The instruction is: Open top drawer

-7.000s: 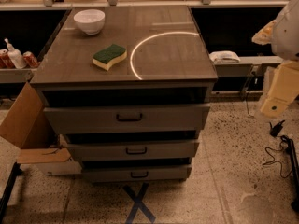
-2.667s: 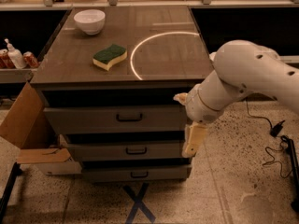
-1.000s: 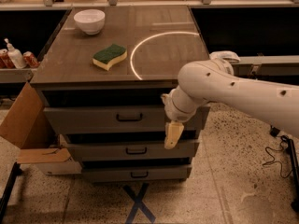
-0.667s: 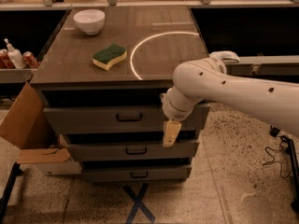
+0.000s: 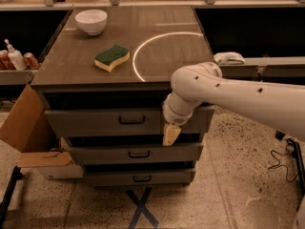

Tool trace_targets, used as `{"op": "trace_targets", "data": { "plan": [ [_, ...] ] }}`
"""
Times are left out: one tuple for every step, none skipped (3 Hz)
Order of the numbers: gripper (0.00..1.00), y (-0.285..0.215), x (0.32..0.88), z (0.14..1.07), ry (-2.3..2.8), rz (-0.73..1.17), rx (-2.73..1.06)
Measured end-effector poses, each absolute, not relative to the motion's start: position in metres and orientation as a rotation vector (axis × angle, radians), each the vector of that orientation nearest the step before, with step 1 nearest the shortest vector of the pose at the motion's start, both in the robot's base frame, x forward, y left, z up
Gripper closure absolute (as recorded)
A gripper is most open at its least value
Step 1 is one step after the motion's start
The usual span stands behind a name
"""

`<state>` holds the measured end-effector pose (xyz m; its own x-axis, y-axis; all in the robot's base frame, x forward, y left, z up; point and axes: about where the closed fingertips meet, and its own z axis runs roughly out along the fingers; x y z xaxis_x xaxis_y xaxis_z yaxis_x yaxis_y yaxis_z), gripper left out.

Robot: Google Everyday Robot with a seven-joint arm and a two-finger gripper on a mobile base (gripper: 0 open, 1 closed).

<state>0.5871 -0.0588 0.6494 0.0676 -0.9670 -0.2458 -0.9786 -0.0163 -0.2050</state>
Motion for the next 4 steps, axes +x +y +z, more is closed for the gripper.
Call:
{"op": "trace_targets", "data": {
  "plan": [
    [0.47,-0.063,0.575,0.651,1.954,0.049,-2.035],
    [0.72,-0.070,0.552,0.667,1.946,0.016,-2.023],
    [0.95,-0.078,0.525,0.685,1.927,0.001,-1.999],
    [1.00,-0.078,0.525,0.685,1.927,0.001,-1.999]
  ]
}}
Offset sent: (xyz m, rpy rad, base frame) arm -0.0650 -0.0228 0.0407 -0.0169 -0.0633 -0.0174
